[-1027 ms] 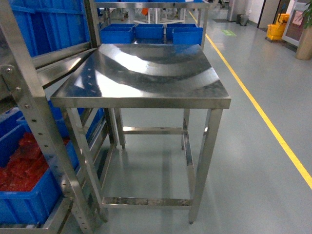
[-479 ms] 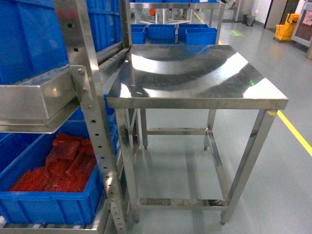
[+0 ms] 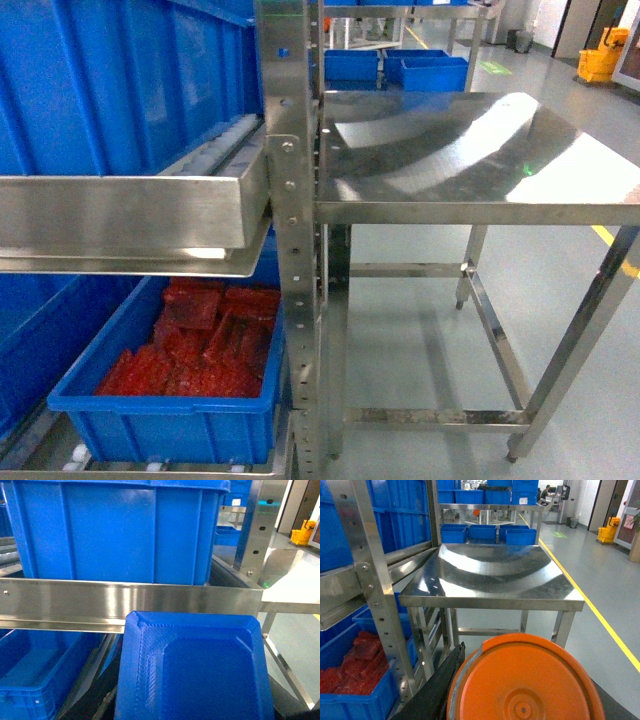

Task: Sort blue parts and orange caps into right shelf containers

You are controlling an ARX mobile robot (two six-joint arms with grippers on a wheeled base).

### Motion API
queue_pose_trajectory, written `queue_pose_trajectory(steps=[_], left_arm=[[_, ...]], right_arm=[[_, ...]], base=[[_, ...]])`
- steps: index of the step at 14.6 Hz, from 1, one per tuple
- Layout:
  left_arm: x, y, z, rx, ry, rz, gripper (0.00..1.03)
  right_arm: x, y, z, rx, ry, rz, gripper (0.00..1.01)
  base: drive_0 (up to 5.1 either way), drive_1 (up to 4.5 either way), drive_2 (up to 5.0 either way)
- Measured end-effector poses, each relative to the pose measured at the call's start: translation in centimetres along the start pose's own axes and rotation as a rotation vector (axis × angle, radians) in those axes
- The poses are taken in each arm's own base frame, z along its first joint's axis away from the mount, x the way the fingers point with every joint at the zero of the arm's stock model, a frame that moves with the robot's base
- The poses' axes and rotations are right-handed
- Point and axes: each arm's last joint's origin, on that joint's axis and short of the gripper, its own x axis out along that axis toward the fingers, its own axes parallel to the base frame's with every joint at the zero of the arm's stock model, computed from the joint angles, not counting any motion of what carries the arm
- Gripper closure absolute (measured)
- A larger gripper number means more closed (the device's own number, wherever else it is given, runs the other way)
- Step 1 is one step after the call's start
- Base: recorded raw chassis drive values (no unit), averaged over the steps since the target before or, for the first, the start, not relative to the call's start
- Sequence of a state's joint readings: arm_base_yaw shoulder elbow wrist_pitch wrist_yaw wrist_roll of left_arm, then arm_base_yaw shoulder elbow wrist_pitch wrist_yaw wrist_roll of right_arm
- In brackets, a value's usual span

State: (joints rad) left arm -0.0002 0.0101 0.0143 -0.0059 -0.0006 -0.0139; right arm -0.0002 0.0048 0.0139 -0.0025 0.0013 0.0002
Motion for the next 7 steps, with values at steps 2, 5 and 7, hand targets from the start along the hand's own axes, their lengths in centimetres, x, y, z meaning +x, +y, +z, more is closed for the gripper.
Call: queue_pose_trajectory(steps=[2,5,7], left_arm=[[0.0,0.01,0.01,0.0,-0.001,0.002,0.59],[0.0,0.0,0.0,0.0,0.0,0.001,0.59],[0.0,0.0,-0.01,0.0,0.001,-0.001,0.59]], right_arm=[[0.0,0.0,0.0,0.0,0.0,0.0,0.57],[0.0,0.0,-0.02,0.0,0.002,0.001,0.57],[0.0,0.0,-0.05,0.0,0.005,0.001,0.57]], base=[[-5.0,2.47,2.5],[-5.2,2.26,2.3],[-5.0,2.41,2.4]])
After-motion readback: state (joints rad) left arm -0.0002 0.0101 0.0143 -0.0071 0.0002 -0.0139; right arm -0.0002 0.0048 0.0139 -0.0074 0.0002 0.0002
